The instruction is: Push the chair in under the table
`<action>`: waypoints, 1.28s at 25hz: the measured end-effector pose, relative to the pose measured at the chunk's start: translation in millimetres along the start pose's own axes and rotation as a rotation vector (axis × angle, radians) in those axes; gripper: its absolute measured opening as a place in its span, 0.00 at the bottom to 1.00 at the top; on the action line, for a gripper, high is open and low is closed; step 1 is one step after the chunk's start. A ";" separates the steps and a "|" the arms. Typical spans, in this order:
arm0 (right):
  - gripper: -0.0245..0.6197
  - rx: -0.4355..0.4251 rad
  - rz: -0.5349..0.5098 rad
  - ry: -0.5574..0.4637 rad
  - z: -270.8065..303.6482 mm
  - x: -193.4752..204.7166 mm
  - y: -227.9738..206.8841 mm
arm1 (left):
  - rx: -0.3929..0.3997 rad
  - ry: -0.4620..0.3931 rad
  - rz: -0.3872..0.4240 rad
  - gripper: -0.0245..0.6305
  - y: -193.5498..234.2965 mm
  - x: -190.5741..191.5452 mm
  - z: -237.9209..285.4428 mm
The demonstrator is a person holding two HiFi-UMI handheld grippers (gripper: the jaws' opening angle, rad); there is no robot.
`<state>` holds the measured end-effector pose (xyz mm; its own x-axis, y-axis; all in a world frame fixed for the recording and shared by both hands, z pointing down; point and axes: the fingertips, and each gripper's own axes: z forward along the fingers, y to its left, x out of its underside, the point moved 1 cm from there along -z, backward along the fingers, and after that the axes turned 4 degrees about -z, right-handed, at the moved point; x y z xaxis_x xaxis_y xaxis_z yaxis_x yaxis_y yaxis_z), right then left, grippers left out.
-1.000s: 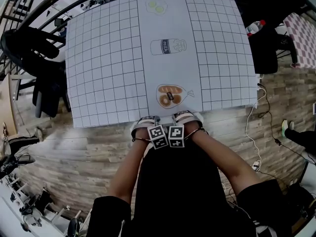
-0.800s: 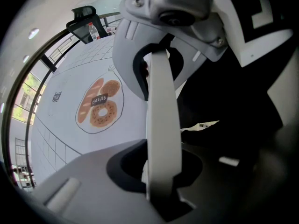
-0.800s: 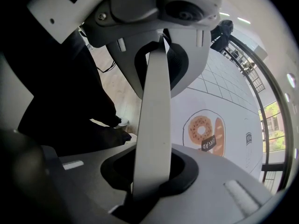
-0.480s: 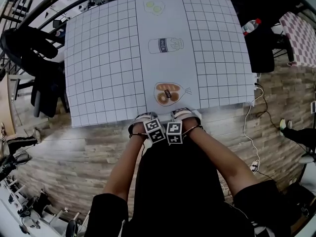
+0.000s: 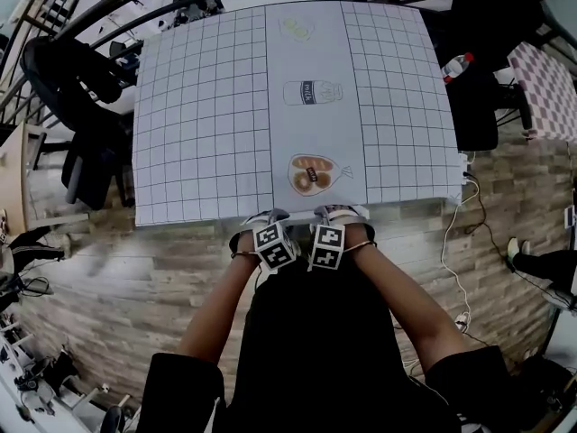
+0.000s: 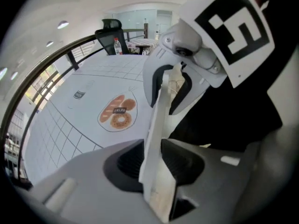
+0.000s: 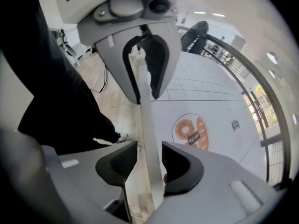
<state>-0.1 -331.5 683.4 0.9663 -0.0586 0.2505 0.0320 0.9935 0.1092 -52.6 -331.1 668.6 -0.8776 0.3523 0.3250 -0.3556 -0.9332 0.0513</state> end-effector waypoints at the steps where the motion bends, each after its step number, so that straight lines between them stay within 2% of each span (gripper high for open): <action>1: 0.29 0.009 0.061 -0.039 -8.2 -3.7 -3.0 | -0.005 -0.042 -0.038 0.22 -0.4 -4.6 -9.5; 3: 0.29 0.033 0.185 -0.119 -24.7 -10.6 -11.8 | -0.042 -0.136 -0.098 0.19 3.7 -16.6 -32.0; 5: 0.29 0.068 0.275 -0.188 -43.0 -16.6 -22.8 | -0.118 -0.224 -0.136 0.16 12.8 -29.2 -55.7; 8: 0.30 0.117 0.385 -0.317 -79.8 -30.2 -35.9 | -0.211 -0.364 -0.248 0.14 25.0 -43.5 -93.4; 13: 0.30 0.234 0.537 -0.554 -159.0 -53.5 -57.4 | -0.296 -0.585 -0.436 0.13 39.1 -59.6 -161.8; 18: 0.29 0.330 0.798 -0.841 -240.0 -59.4 -92.2 | -0.366 -0.790 -0.513 0.11 47.2 -81.7 -224.4; 22: 0.21 0.478 0.810 -0.940 -287.1 -60.8 -114.4 | -0.320 -0.951 -0.450 0.08 44.1 -105.4 -255.5; 24: 0.09 0.547 0.801 -0.964 -300.0 -62.0 -119.0 | -0.331 -1.002 -0.405 0.06 42.4 -111.5 -268.5; 26: 0.05 0.593 0.811 -1.003 -308.8 -62.8 -120.3 | -0.366 -1.035 -0.387 0.05 42.4 -114.3 -281.0; 29: 0.04 0.636 0.829 -1.053 -317.3 -65.0 -121.4 | -0.399 -1.102 -0.407 0.05 43.9 -117.2 -299.3; 32: 0.04 0.669 0.800 -1.073 -324.7 -73.6 -119.8 | -0.435 -1.160 -0.449 0.05 45.1 -115.9 -314.7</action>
<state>7.8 -414.5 339.5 0.0190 0.1283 0.9916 -0.8077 0.5865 -0.0604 -68.1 -391.8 336.0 0.0492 0.1555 0.9866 -0.8070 -0.5758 0.1310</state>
